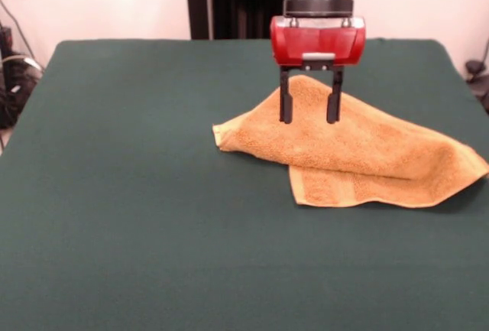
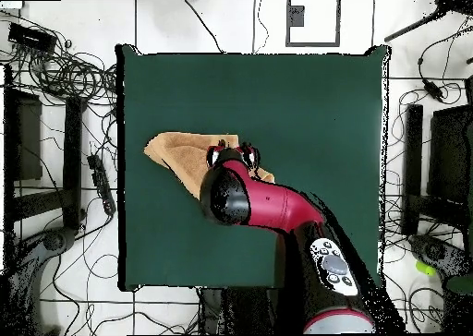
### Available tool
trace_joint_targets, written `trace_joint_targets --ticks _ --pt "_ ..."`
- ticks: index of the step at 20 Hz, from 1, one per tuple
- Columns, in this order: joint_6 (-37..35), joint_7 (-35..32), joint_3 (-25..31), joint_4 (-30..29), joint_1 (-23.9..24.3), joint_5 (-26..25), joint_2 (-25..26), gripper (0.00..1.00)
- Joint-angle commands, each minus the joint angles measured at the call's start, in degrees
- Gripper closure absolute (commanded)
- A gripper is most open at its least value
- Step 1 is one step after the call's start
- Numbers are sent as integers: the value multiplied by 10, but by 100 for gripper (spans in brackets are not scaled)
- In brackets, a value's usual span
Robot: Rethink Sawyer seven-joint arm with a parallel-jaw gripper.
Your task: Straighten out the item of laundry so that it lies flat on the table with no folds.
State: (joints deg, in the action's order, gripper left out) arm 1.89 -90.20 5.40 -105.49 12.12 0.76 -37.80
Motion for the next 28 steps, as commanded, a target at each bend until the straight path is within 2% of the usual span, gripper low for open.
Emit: trace_joint_targets --ticks 1,3,4,10,17,25,28 --pt "1 -118 52 -13 -9 9 22 0" --pt "18 -108 37 1 -23 -1 26 0" --pt "29 -110 29 4 -29 0 29 100" --pt "41 -105 12 15 -45 1 37 100" --pt "35 -105 49 10 -24 -5 44 100" --pt "63 -90 42 50 -30 -15 94 100" --pt "83 -91 39 49 -29 -25 107 100"
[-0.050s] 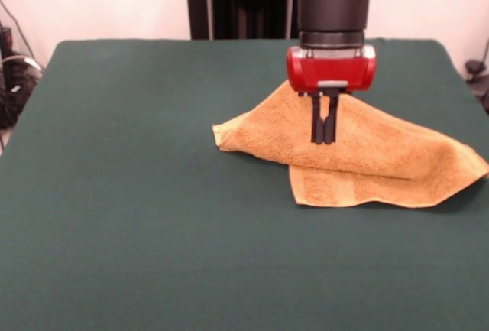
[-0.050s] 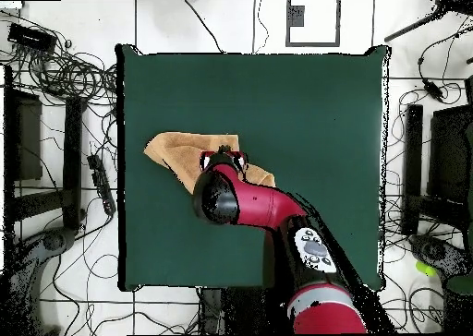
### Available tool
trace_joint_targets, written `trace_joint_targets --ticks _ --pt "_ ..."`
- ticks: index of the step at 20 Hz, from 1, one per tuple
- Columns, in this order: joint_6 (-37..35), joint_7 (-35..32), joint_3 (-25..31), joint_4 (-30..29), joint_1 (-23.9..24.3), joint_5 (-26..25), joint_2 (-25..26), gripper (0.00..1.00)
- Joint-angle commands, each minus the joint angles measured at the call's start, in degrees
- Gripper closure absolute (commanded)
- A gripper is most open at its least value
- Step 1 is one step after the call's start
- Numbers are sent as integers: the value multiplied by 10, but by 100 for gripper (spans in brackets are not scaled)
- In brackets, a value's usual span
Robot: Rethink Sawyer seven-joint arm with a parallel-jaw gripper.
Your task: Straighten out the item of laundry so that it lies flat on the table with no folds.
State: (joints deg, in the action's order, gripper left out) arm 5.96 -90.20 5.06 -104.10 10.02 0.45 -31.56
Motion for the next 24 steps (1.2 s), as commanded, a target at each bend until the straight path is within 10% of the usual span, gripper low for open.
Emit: trace_joint_targets --ticks 1,24 --pt "44 -91 41 36 -9 -22 44 100" --pt "105 -96 59 51 -5 -47 46 100"
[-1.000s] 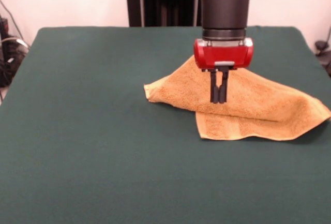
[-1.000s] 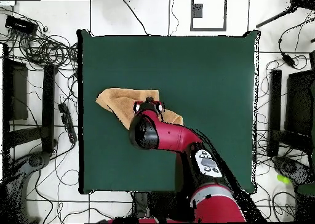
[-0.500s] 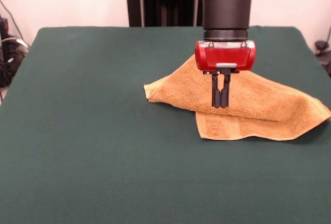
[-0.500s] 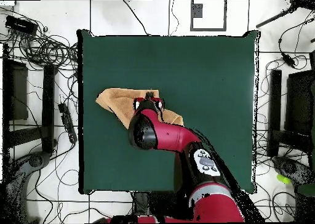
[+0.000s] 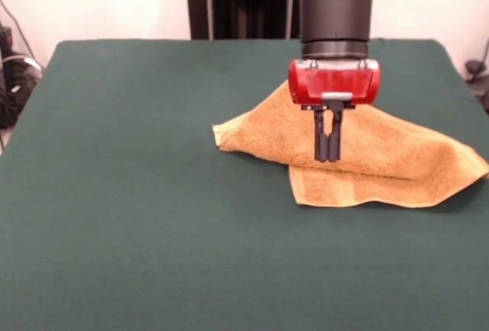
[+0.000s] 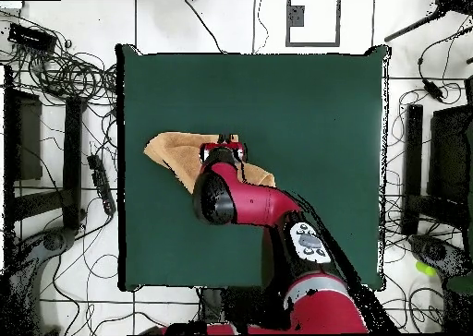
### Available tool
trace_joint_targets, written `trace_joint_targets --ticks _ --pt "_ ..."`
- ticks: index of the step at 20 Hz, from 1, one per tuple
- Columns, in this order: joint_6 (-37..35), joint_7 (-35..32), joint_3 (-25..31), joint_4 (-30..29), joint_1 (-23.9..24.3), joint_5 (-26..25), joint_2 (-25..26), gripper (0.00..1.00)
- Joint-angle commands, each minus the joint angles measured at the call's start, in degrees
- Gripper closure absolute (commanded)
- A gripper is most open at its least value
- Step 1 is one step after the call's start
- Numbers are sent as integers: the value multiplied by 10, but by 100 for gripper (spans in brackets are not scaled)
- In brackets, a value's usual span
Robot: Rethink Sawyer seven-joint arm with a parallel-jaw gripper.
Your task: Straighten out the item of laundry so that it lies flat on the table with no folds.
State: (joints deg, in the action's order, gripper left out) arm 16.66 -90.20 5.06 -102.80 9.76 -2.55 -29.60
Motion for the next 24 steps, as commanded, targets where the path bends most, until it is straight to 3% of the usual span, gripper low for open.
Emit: trace_joint_targets --ticks 1,24 --pt "-10 -95 57 38 -3 -14 31 100" --pt "-53 -76 18 92 -32 15 126 100"
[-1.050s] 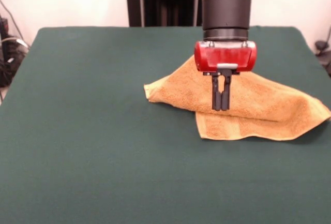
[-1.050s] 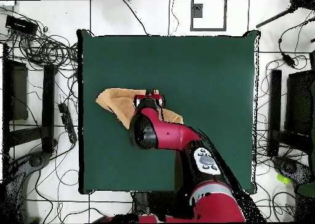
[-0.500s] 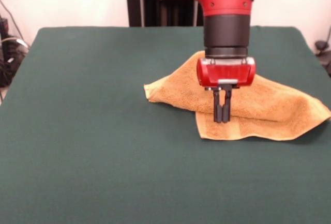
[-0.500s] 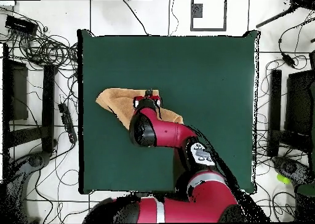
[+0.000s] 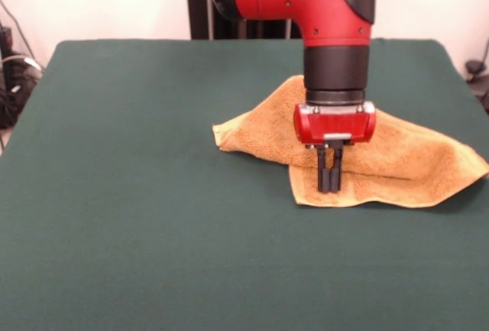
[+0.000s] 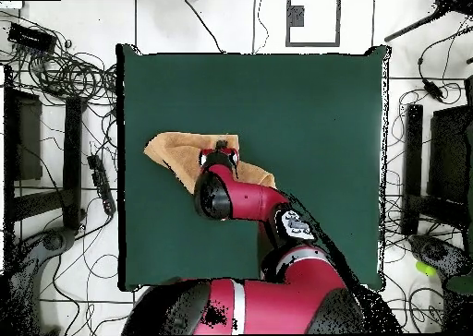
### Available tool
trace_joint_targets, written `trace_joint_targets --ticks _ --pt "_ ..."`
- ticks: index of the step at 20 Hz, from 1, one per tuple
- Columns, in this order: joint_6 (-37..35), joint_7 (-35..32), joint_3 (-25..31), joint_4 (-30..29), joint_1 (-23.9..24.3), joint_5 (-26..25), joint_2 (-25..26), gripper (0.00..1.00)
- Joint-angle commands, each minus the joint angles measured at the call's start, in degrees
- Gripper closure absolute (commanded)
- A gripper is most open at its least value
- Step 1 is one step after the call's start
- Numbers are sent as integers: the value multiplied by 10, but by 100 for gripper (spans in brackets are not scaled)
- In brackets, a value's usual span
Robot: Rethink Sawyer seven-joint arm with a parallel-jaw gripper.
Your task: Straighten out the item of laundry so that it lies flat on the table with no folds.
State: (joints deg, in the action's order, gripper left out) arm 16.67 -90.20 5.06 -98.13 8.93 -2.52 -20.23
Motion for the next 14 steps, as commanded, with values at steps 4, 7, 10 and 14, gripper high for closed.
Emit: trace_joint_targets --ticks 4,7,10,14 --pt "-71 -71 7 54 -25 22 50 100" --pt "-91 -68 -14 61 -36 36 64 100" --pt "-98 -61 -32 76 -43 39 85 100" --pt "-108 -56 -41 97 -40 37 110 100"
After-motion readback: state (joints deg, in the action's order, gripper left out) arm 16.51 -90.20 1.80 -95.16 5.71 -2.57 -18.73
